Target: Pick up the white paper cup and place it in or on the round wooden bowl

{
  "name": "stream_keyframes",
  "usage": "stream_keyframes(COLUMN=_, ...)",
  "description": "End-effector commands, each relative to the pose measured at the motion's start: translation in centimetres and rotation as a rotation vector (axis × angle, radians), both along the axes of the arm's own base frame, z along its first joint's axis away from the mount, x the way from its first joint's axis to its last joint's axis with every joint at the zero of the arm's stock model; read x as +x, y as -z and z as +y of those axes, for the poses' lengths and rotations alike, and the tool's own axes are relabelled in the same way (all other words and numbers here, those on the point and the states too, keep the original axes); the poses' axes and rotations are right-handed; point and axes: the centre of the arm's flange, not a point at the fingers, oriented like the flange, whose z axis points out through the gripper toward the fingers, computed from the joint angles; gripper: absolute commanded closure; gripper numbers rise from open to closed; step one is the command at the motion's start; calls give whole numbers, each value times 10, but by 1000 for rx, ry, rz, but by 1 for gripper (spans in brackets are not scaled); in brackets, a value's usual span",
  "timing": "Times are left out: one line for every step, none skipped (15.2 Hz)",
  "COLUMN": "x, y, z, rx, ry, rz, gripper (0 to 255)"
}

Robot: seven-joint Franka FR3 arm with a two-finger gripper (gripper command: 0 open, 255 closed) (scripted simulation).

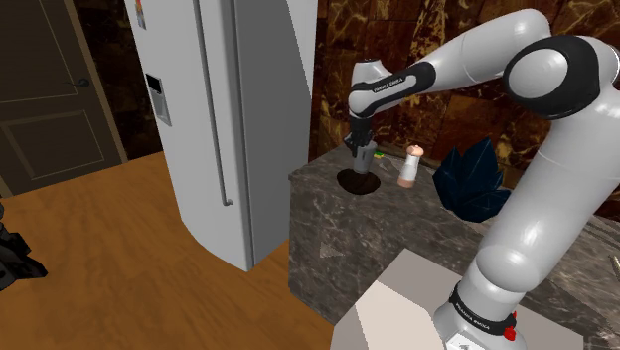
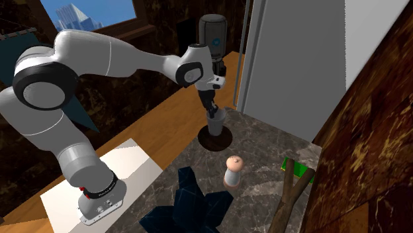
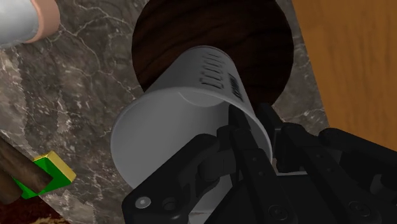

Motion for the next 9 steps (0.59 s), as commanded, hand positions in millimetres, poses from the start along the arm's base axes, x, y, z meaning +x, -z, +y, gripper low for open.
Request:
stream_keyframes(x=0, y=10, z=0, rx=0, ry=0, rz=-1, gripper=255)
stream_keyframes(x=0, y=16, z=0, rx=0, ry=0, rz=-1, gripper=255)
stream_keyframes(x=0, y=21, z=0, rx=0, ry=0, rz=-1, gripper=255)
stream_keyframes(x=0, y=26, z=0, rx=0, ry=0, rz=-1, gripper=255)
stream_keyframes(x=0, y=31, z=0, rx=0, ry=0, rz=-1, gripper=255)
stream_keyframes(x=0, y=39, z=0, rx=0, ry=0, rz=-1, gripper=255)
stream_keyframes(x=0, y=39, z=0, rx=0, ry=0, rz=-1, gripper=255)
stream_keyframes(x=0, y=39, z=0, rx=0, ry=0, rz=-1, gripper=255)
stream_keyframes(x=0, y=39, z=0, rx=0, ry=0, rz=-1, gripper=255)
